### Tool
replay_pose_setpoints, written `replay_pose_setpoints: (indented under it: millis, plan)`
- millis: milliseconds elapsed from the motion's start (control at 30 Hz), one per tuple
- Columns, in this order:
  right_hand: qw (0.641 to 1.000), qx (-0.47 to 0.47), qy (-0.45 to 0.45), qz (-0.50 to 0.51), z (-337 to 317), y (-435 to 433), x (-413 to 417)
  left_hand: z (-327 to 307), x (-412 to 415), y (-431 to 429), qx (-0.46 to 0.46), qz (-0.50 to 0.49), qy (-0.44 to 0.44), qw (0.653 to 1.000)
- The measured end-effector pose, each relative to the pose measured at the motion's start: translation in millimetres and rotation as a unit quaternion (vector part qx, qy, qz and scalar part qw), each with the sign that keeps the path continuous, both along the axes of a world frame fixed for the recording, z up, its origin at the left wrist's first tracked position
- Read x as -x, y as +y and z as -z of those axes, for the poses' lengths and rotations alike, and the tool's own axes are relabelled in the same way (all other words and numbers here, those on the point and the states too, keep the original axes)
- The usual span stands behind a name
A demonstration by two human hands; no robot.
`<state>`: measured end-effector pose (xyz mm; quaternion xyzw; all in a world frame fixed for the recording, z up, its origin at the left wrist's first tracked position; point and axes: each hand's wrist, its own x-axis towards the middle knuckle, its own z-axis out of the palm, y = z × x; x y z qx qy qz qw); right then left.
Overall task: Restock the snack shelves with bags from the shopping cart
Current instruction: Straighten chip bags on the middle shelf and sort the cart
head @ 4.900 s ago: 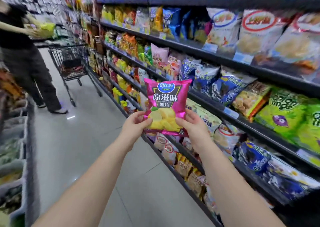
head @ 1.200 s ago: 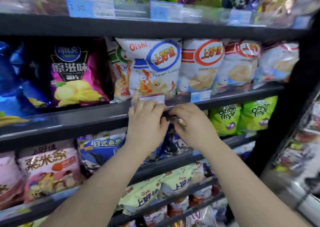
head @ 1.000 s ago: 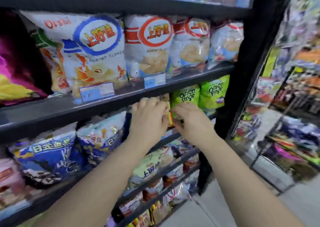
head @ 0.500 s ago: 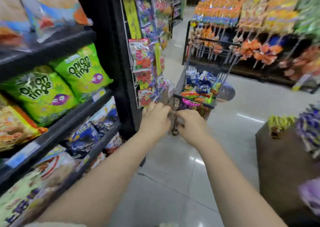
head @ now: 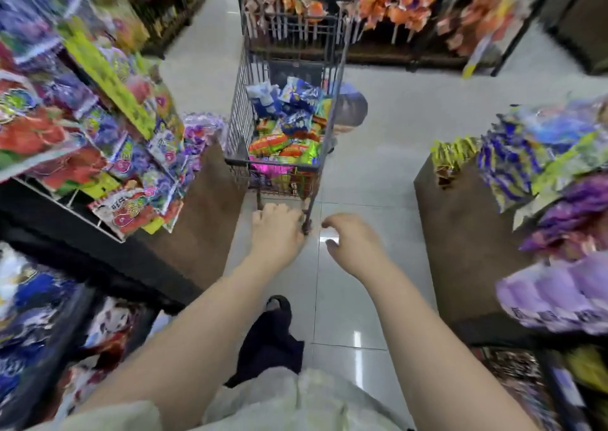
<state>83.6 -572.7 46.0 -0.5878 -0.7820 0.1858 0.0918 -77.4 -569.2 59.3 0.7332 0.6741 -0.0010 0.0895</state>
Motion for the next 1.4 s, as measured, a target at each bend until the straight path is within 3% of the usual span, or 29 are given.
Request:
replay_pose_setpoints:
  millis: [267, 467, 667, 833, 1100, 1200, 1300, 1400]
  plan:
    - [0.998, 0.022, -0.024, 0.055, -3, 187, 7, 42, 6, 192, 0.046, 0.064, 0.005, 0.997]
    - [0.998, 0.024, -0.037, 0.05, -11, 316, 31, 59, 33, 316, 0.072, 0.041, -0.008, 0.996]
    - [0.994, 0.101, -0.043, -0.02, 18, 411, 56, 76, 53, 392, 0.093, -0.014, -0.04, 0.995]
    - [0.976, 0.149, -0.086, -0.132, 48, 510, 87, 114, 87, 452, 0.117, -0.119, -0.029, 0.985]
    - [0.907, 0.232, -0.114, -0.333, 94, 635, 149, 159, 100, 498, 0.124, -0.334, -0.051, 0.933]
    - [0.875, 0.252, -0.123, -0.395, 118, 654, 166, 171, 94, 497, 0.145, -0.427, -0.058, 0.891]
    - [0.848, 0.308, -0.115, -0.417, 150, 657, 175, 182, 88, 490, 0.154, -0.511, -0.096, 0.84]
    - [0.826, 0.37, -0.113, -0.411, 177, 648, 174, 191, 82, 478, 0.175, -0.54, -0.105, 0.817]
